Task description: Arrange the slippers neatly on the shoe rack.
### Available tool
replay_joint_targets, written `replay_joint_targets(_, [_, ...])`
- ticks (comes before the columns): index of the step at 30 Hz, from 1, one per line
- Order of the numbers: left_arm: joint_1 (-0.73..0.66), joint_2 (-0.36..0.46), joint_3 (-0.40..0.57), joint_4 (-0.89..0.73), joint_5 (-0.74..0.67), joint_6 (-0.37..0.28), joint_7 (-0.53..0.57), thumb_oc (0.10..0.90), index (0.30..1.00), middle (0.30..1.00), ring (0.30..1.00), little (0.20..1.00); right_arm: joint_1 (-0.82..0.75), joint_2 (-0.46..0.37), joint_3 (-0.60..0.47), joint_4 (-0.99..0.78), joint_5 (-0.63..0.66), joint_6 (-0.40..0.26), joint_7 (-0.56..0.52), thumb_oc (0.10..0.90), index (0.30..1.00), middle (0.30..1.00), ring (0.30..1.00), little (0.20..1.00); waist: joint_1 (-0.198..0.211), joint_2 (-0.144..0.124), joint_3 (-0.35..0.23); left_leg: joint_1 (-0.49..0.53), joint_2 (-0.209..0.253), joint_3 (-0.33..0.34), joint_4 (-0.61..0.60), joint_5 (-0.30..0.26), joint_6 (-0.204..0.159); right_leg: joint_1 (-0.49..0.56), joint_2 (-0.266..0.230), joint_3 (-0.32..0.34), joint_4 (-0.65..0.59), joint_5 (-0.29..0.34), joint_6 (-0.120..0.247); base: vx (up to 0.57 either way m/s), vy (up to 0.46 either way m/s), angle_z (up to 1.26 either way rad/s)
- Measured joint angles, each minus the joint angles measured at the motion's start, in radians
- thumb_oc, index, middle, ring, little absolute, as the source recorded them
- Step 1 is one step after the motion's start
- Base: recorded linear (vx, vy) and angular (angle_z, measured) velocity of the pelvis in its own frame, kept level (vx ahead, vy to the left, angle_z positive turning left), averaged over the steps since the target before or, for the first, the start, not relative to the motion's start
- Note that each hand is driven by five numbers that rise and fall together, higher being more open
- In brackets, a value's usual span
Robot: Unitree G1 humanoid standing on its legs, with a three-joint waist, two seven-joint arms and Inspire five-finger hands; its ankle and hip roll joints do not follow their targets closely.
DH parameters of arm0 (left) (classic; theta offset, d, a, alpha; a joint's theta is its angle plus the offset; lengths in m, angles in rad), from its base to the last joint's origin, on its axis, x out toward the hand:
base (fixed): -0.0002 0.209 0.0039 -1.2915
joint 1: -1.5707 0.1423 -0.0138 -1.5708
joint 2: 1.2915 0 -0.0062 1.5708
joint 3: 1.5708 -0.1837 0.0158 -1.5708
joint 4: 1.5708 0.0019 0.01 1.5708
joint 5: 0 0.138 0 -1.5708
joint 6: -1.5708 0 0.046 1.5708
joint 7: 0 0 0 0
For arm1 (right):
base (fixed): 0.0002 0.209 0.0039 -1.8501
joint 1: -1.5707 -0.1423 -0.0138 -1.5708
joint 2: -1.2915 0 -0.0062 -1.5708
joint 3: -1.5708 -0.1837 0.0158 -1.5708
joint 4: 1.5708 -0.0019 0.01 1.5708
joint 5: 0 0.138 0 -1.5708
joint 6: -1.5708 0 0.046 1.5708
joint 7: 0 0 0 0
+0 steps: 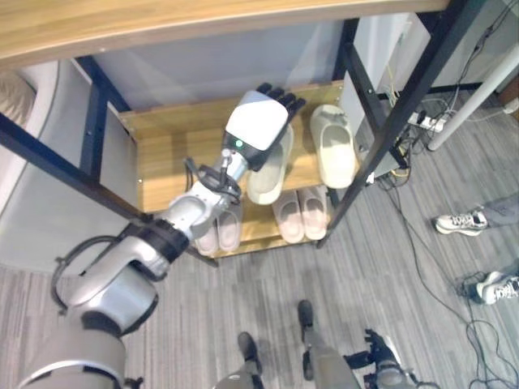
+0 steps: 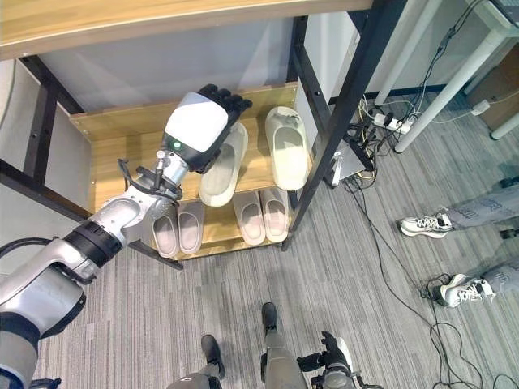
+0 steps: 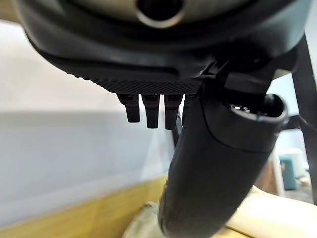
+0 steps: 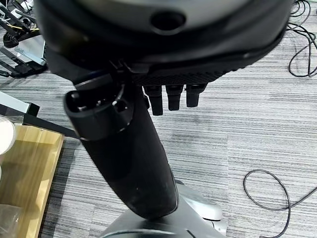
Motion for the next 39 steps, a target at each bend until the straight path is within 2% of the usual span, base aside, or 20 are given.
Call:
replay_joint_targets(3, [0.047,0.009,0.025,-0.009,0.0,0.002,0.006,0.8,0.9,0.9,0.9,0.9,0.012,-0.006,-0.014,0.001,0.0,0.001,0.0,0.8,0.9,0.9,0.9,0.9,0.022,0.011,-0.001,0.002,0.0,-0.005,0.0,-0.004,-0.005,0.004,-0.005,-0.005,0.0,-0.008,-0.005,-0.02,-0.003,0.07])
replay_joint_targets(8, [0.149,0.027,0.072,-0.016,0.0,0.005,0.012,0.8,0.9,0.9,0.9,0.9,0.02,-0.007,-0.019,0.0,0.0,0.0,0.0,0.8,0.9,0.9,0.9,0.9,0.025,0.014,-0.002,0.0,-0.001,-0.008,0.0,-0.005,-0.002,0.004,-0.005,-0.007,0.0,-0.009,-0.003,-0.01,-0.001,0.01])
replay_joint_targets(11, [0.224,-0.003,0.12,-0.019,-0.003,0.003,0.012,0.8,0.9,0.9,0.9,0.9,0.019,-0.006,-0.019,0.0,0.0,0.001,0.0,0.8,0.9,0.9,0.9,0.9,0.026,0.014,-0.002,0.0,-0.002,-0.008,0.0,-0.006,0.001,0.004,-0.004,-0.006,0.0,-0.007,0.002,0.0,0.0,0.0])
replay_joint_targets(14, [0.259,-0.041,0.12,-0.016,-0.001,-0.002,0.012,0.8,0.9,0.9,0.9,0.9,0.018,-0.007,-0.017,0.0,0.0,0.002,0.0,0.8,0.9,0.9,0.9,0.9,0.025,0.014,-0.002,-0.001,-0.002,-0.009,0.0,-0.01,0.002,0.003,-0.002,-0.007,0.0,-0.001,-0.002,0.0,0.0,0.0])
replay_joint_targets(19, [0.262,-0.125,0.12,0.058,-0.002,0.002,0.012,0.8,0.9,0.9,0.9,0.9,0.019,-0.006,-0.018,-0.001,0.0,0.001,0.0,0.8,0.9,0.9,0.9,0.9,0.021,0.013,-0.003,-0.001,-0.003,-0.007,0.0,-0.014,0.004,0.003,-0.003,-0.005,0.0,-0.001,0.001,0.0,-0.002,-0.01])
replay_joint_targets(25, [0.267,-0.142,0.108,0.068,-0.018,-0.001,0.011,0.8,0.9,0.9,0.9,0.9,0.018,-0.005,-0.018,-0.002,0.0,0.002,-0.001,0.8,0.9,0.9,0.9,0.9,0.021,0.011,-0.005,-0.001,-0.004,-0.005,0.0,-0.014,0.003,0.001,-0.003,-0.004,0.0,-0.01,0.012,0.0,-0.003,-0.01])
replay_joint_targets(32, [0.266,-0.212,0.097,0.081,-0.132,-0.004,0.009,0.8,0.9,0.9,0.9,0.9,0.019,0.012,-0.017,-0.001,0.0,0.011,0.0,0.8,0.9,0.9,0.9,0.9,0.015,-0.015,-0.024,-0.002,-0.006,-0.001,0.001,-0.016,0.006,-0.003,-0.005,0.0,0.0,-0.011,0.013,0.0,-0.002,0.0])
replay_joint_targets(39, [0.183,-0.263,0.085,0.174,-0.171,0.002,0.009,0.8,0.9,0.9,0.9,0.9,0.02,0.012,-0.007,0.001,0.0,0.011,0.0,0.8,0.9,0.9,0.9,0.9,-0.008,-0.013,-0.033,-0.016,-0.007,0.003,0.001,-0.018,0.007,-0.018,-0.005,0.004,0.0,-0.005,0.01,0.0,-0.001,0.0])
